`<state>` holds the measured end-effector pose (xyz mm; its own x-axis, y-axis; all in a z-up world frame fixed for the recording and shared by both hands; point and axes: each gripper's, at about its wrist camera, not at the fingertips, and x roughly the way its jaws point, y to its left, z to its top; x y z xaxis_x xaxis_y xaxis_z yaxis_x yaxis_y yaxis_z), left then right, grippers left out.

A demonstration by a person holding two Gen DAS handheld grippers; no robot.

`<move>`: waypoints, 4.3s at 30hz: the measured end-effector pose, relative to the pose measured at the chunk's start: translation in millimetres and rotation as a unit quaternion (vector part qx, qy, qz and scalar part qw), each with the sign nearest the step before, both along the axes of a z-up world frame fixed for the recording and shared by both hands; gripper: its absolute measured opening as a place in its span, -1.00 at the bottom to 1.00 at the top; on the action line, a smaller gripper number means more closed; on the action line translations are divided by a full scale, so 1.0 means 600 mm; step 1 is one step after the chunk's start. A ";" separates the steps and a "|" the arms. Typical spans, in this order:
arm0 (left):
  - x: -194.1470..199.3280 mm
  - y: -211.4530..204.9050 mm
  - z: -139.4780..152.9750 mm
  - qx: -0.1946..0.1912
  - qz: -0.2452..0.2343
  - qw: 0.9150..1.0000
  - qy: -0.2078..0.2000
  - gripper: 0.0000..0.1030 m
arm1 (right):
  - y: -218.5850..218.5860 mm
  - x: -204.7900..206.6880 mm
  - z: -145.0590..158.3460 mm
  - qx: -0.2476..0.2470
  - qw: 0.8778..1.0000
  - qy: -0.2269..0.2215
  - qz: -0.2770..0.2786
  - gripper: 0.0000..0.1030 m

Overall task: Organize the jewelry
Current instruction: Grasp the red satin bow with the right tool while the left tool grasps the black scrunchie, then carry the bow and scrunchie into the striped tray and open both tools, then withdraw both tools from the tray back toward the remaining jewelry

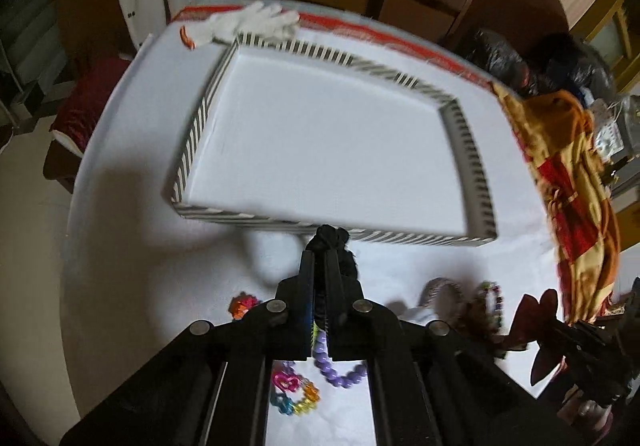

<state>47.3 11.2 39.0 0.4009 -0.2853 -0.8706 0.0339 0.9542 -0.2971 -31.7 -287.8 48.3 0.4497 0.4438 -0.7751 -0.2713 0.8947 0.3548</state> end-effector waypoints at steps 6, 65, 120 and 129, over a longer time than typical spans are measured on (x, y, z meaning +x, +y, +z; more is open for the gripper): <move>0.028 -0.008 0.047 0.004 0.019 0.999 -0.030 -0.80 | 0.014 0.043 0.035 0.007 1.000 -0.025 -0.005 -0.71; -0.120 -0.048 0.044 0.086 0.105 0.988 -0.068 -0.09 | 0.076 0.029 0.023 -0.035 0.999 -0.037 -0.019 0.39; -0.244 -0.099 0.038 0.111 0.113 0.986 -0.056 -0.09 | 0.055 -0.102 0.034 -0.067 0.997 -0.038 0.009 0.51; -0.254 -0.059 0.005 0.089 0.133 0.987 -0.029 -0.09 | 0.049 -0.095 0.008 -0.060 0.998 -0.010 0.011 0.51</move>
<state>-105.4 -24.0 41.8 0.4914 -0.0087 -0.8709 -0.2120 0.9687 -0.1293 -88.5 -258.4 53.2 0.4571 0.3586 -0.8139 -0.2974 0.9241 0.2401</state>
